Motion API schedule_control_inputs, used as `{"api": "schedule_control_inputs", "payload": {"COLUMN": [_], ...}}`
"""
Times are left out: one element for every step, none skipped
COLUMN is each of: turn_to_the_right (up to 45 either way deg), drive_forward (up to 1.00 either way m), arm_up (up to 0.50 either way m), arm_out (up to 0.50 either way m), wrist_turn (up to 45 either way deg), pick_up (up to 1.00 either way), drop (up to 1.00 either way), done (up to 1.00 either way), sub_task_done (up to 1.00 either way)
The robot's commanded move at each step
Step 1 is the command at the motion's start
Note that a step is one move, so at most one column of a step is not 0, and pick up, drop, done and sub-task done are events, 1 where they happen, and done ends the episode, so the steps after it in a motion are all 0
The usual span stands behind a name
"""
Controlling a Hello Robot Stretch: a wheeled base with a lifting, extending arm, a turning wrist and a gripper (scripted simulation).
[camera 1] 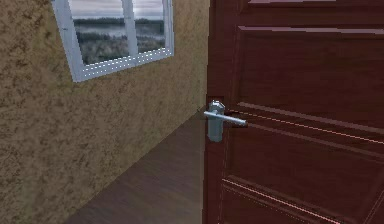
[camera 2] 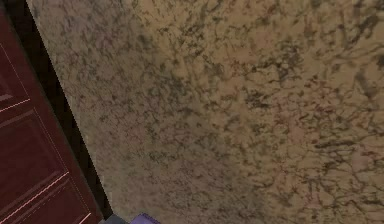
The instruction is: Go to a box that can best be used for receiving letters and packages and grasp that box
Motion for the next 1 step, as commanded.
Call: {"api": "schedule_control_inputs", "payload": {"turn_to_the_right": [-12.0], "drive_forward": [0.0], "arm_up": [0.0], "arm_out": [0.0], "wrist_turn": [0.0], "pick_up": [0.0], "drop": [0.0], "done": [0.0], "sub_task_done": [0.0]}}
